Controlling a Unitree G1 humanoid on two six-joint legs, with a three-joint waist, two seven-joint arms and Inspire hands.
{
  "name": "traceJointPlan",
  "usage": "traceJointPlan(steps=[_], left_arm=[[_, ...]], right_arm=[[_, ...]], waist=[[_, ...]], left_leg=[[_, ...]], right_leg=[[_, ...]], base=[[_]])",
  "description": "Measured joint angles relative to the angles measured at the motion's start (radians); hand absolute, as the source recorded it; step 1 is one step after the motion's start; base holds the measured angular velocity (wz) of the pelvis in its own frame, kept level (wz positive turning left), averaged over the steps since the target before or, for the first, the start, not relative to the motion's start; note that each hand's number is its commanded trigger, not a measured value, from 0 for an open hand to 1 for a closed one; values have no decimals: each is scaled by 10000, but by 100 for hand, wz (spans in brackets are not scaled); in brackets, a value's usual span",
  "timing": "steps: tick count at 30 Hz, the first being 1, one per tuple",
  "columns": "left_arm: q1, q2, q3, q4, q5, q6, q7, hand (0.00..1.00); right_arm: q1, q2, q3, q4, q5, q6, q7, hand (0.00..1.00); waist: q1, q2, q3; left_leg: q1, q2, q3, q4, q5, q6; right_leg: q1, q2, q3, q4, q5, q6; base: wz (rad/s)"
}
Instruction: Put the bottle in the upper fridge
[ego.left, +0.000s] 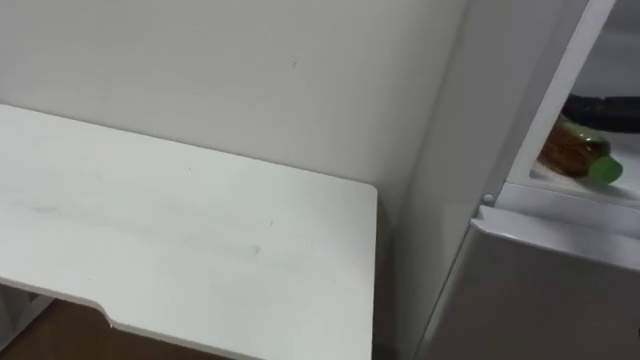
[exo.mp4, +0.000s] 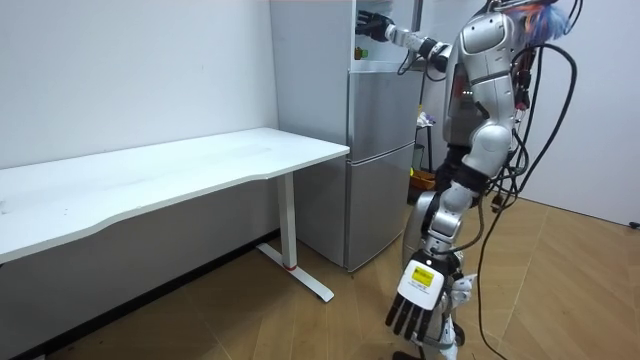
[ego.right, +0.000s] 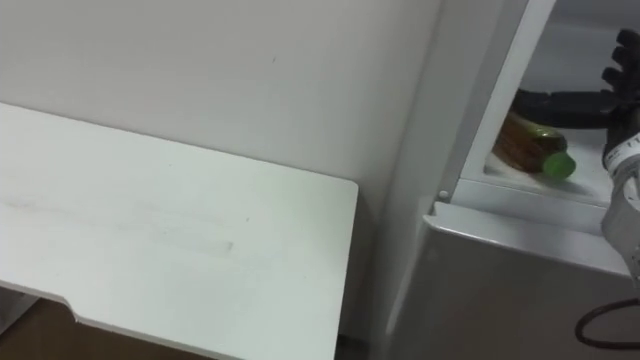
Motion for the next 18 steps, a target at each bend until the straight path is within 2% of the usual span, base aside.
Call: traceJointPlan(steps=[5,7,10,12,18], left_arm=[[-5,-20,-76,3,-24,-40,42,0],[-6,-46,-189,7,-28,-96,91,0],[3,-66,-397,1,-30,-186,219,0],[-8,-79,-406,-3,-32,-213,220,0],[-39,-73,-404,-3,-81,-220,191,0]], right_arm=[[4,1,-11,-995,-30,-81,-266,0],[72,1,-43,-1673,123,-261,-299,0],[104,3,-43,-2312,279,-480,-209,0],[204,6,-50,-2675,239,-571,-192,0],[1046,10,-102,-3587,216,-628,-104,0]], waist=[[-167,58,-10],[-324,158,-21],[-365,314,41],[-365,370,29],[-360,337,24]], left_leg=[[21,10,51,16,0,0],[56,8,55,12,-1,0],[199,10,79,-56,-2,0],[217,12,92,-129,-3,-1],[255,16,215,-144,-4,0]], right_leg=[[7,1,1,3,4,-7],[49,1,4,3,5,-7],[191,5,25,0,4,-7],[203,6,34,-4,4,-6],[186,17,165,-4,4,-7]], base=[[-3],[0],[0],[-2],[-6]])
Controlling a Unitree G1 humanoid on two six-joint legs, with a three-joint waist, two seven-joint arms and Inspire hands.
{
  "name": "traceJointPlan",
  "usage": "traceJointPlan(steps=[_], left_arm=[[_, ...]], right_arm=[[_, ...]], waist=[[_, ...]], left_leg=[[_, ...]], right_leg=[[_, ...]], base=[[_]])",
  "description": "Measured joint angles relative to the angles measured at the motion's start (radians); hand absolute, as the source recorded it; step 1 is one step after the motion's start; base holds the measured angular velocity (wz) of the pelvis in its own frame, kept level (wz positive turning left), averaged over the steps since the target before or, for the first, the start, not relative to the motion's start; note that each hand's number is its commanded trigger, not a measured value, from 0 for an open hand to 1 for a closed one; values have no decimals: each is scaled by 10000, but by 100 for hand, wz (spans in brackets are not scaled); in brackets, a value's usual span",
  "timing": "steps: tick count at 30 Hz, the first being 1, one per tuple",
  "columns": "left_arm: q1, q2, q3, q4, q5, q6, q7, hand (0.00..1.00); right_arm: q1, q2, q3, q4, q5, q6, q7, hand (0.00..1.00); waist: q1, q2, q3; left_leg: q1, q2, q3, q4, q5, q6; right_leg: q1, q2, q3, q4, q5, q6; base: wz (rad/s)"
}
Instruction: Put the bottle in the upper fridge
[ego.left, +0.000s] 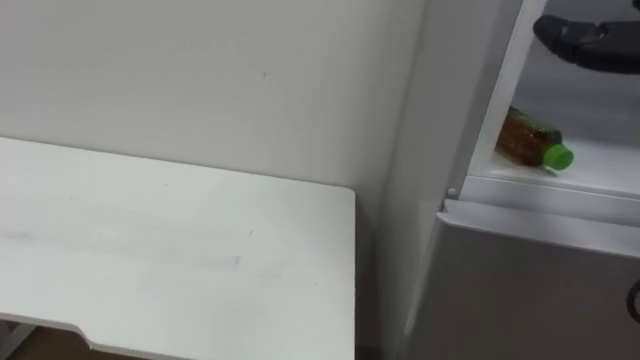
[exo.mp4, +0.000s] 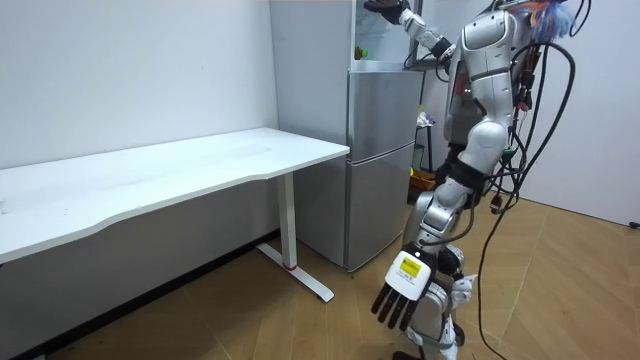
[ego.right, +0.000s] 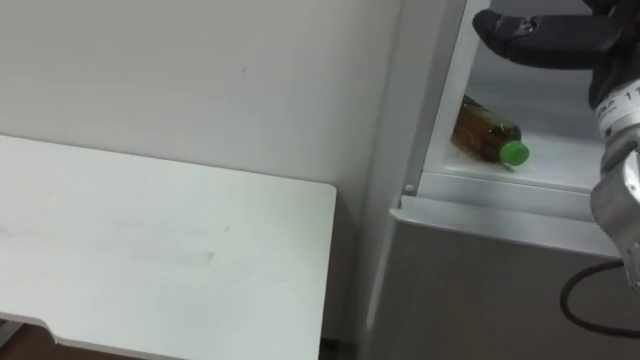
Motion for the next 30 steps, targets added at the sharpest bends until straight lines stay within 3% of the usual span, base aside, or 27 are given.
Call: traceJointPlan(steps=[9,16,20,23,25,27,30], left_arm=[[-7,-9,-79,10,-1,-217,-11,0],[-337,-9,-511,354,-27,-487,148,0],[-398,-23,-551,437,-23,-513,197,0],[-448,-45,-551,447,-25,-544,197,0],[-472,-55,-577,570,-24,-669,197,0],[-457,-102,-622,687,-12,-686,210,0],[-559,-126,-748,1083,-16,-774,287,0]], right_arm=[[883,1,-2,-1471,-523,-95,-162,0],[1805,74,-4,-3023,-699,-711,-209,0],[1915,146,-17,-3263,-653,-796,-144,0],[2070,460,-269,-3566,-651,-800,10,0],[2497,899,-651,-3967,-509,-958,-4,0],[2796,1016,-735,-4331,-144,-1029,3,0],[2889,1502,-759,-4806,677,-1211,196,0]], waist=[[30,-147,-61],[40,-48,32],[23,59,66],[-13,140,34],[12,229,0],[13,336,7],[-62,485,15]], left_leg=[[86,5,105,-24,0,1],[101,9,207,-72,-5,5],[94,24,331,-138,-5,4],[101,41,435,-101,-5,3],[176,51,522,-120,-6,0],[248,57,603,-179,-7,-1],[280,96,666,-210,-18,-19]], right_leg=[[-18,14,146,4,0,0],[-33,27,364,-72,9,-14],[-81,57,500,-132,43,-67],[-136,83,597,-124,58,-90],[-135,95,628,-125,60,-93],[-103,101,664,-126,60,-93],[-95,126,720,-125,60,-93]], base=[[-2],[-4],[-13],[-9],[-6],[-11],[-8]])
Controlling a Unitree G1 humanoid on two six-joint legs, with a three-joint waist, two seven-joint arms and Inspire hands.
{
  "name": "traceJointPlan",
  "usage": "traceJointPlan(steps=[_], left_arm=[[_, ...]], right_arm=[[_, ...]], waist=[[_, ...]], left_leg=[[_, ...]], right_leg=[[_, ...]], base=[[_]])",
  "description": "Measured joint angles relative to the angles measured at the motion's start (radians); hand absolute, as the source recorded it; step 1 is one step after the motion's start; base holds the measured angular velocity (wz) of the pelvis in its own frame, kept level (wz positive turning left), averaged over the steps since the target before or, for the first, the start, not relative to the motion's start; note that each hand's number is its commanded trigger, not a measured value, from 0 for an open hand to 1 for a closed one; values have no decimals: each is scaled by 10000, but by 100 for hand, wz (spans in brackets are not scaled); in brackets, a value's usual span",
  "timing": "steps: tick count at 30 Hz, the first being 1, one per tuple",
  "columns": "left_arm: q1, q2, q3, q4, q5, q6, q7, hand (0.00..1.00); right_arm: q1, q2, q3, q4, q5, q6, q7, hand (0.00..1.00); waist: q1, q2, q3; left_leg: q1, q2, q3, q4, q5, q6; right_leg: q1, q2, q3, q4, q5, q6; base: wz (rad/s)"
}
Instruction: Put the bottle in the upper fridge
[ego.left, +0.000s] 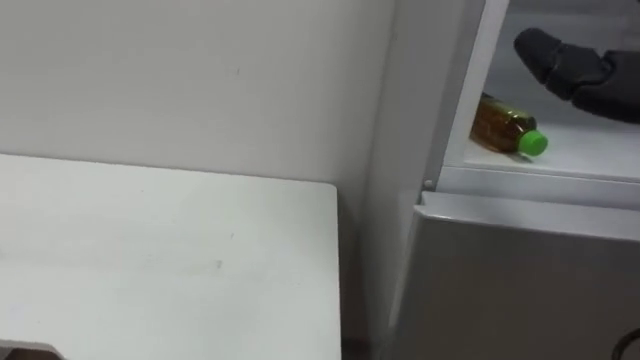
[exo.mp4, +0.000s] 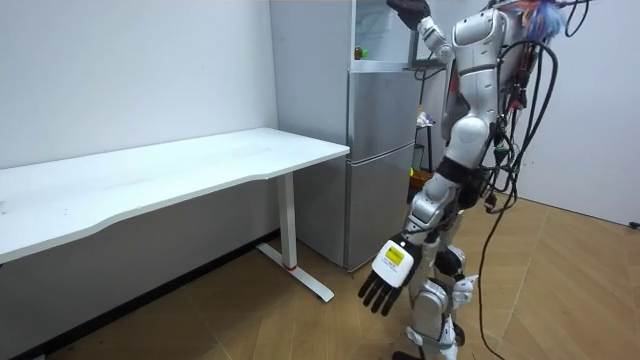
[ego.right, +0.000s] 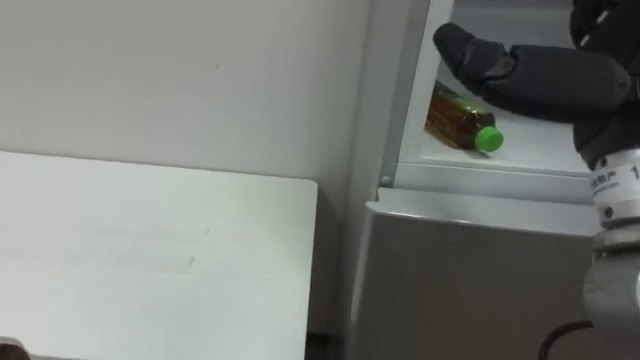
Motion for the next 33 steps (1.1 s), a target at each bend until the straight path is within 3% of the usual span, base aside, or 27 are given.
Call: traceJointPlan(steps=[6,13,15,17,22,28,33], left_arm=[[15,-90,-1,160,3,-118,-12,0],[-20,-208,42,223,23,-245,5,0],[-23,-220,49,267,26,-311,21,0],[-16,-239,51,398,24,-333,24,0],[-4,-400,66,590,29,-351,22,0],[-175,-646,34,982,30,-535,19,0],[-281,-680,-25,980,22,-639,-87,0]], right_arm=[[228,626,-392,-126,2317,-427,874,0],[1896,1414,-500,-440,4676,-585,1670,0],[2227,1446,-459,-426,4933,-626,1869,0],[2279,1509,-384,-364,5382,-634,2097,0],[2956,2113,-389,-395,6878,-897,3034,0],[3896,2446,-286,-389,7010,-975,4310,0],[4134,2637,102,-215,7229,-982,5093,0]], waist=[[-7,56,25],[336,82,-11],[386,94,-22],[370,143,-32],[378,341,-84],[372,394,-85],[380,440,-60]], left_leg=[[135,109,153,8,-62,-91],[112,106,269,28,-74,-81],[86,101,277,31,-72,-79],[60,96,272,40,-72,-79],[54,94,266,38,-78,-73],[-27,86,274,68,-84,-68],[-24,89,309,85,-86,-66]], right_leg=[[76,118,151,-9,10,-18],[-16,114,216,6,34,-55],[-40,111,216,9,36,-58],[-53,109,208,9,36,-59],[-61,104,201,5,35,-58],[-131,100,222,4,35,-58],[-131,114,322,-1,36,-60]], base=[[-8],[-5],[0],[0],[0],[0],[0]])
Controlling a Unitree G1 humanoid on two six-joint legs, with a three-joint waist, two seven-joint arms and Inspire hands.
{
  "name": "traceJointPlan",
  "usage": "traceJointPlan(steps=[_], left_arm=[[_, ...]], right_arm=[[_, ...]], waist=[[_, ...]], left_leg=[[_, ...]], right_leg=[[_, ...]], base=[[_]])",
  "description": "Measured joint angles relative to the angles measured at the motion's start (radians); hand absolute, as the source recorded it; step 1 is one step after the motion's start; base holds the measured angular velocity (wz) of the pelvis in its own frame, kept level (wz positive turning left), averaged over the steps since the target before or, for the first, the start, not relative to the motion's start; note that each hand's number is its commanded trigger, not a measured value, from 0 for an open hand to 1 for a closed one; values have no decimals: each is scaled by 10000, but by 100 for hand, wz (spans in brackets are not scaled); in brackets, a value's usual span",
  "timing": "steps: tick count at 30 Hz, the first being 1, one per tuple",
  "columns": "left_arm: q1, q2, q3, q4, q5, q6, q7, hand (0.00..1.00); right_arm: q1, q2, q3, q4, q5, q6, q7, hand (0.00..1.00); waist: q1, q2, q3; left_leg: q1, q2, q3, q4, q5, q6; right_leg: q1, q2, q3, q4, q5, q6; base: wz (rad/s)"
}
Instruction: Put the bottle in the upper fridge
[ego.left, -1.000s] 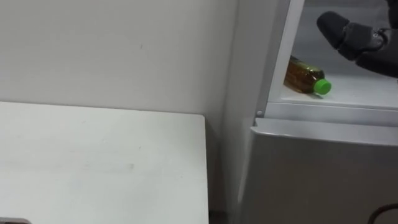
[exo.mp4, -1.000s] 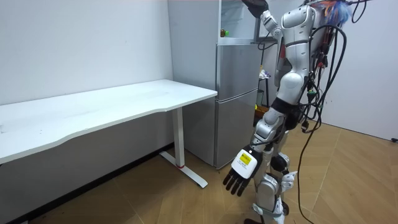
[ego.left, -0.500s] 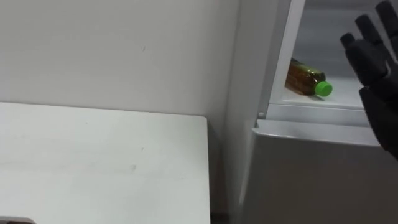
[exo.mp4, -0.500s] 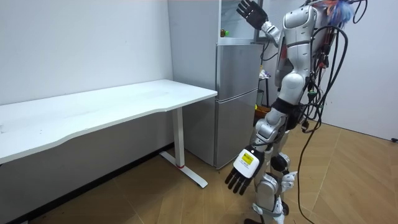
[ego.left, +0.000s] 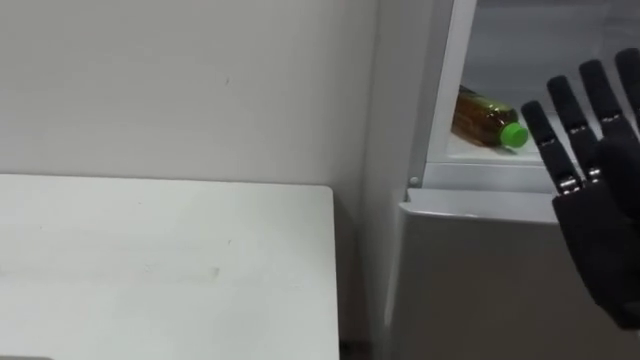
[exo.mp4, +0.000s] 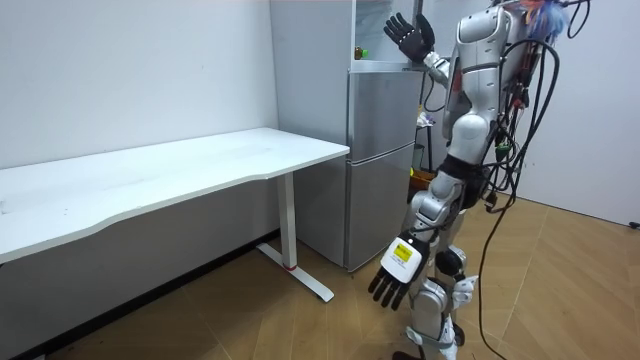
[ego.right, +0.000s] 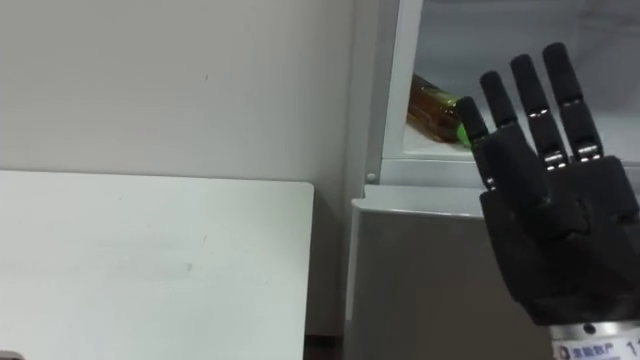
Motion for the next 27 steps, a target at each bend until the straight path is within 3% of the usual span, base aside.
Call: traceJointPlan(steps=[8,12,16,22,27], left_arm=[[-160,18,-207,320,-396,-112,-2,0],[-93,30,-207,328,-407,-114,29,0],[-75,-8,-187,298,-385,-134,2,0],[-1,-16,-201,323,-430,-135,3,0],[-117,-15,-165,349,-459,-126,12,0]], right_arm=[[920,118,378,1141,887,115,1222,0],[1052,404,371,1847,1276,120,1596,0],[1487,743,357,2794,1217,122,1950,0],[2353,784,342,4322,1244,136,2177,0],[2522,836,282,5387,1620,128,2169,0]], waist=[[237,59,33],[228,155,67],[219,187,37],[149,289,-16],[104,366,-23]], left_leg=[[-7,0,54,57,-90,32],[-2,-6,66,127,-118,48],[-11,1,65,135,-135,39],[-7,-13,82,164,-146,47],[1,-21,86,139,-145,48]], right_leg=[[35,-11,19,-10,-1,2],[56,-19,19,-13,-2,4],[55,-14,17,-14,-5,8],[52,-28,20,-30,-13,20],[63,-33,54,-39,-25,22]], base=[[-2],[0],[0],[0],[0]])
